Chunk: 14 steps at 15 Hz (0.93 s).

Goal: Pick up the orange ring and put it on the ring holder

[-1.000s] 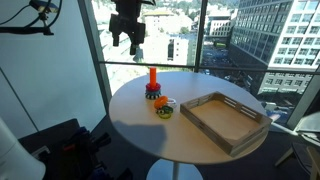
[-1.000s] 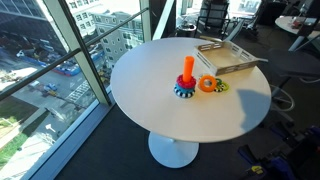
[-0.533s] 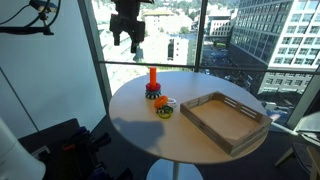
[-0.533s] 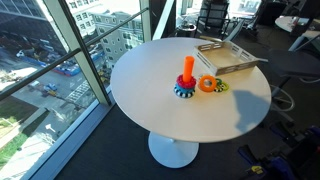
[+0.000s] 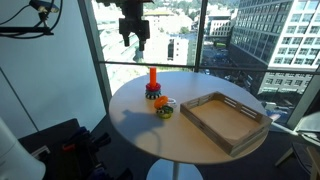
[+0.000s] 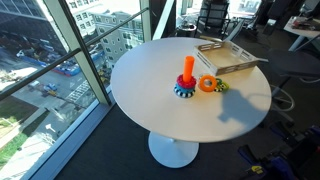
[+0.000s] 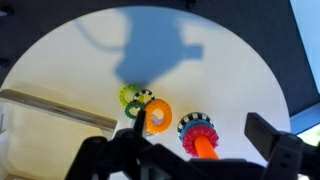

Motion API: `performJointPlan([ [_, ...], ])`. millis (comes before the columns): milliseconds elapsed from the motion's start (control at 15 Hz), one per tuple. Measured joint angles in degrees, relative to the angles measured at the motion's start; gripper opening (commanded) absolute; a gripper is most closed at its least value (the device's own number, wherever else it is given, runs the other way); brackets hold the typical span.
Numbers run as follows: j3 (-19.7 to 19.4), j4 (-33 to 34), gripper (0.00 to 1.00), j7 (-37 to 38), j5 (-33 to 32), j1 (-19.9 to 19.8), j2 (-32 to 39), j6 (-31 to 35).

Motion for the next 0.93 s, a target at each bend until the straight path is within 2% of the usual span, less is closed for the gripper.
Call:
performJointPlan([
  [933,0.11,1.07,1.0,11.84,-11.18,-1.08,13.37,11.45],
])
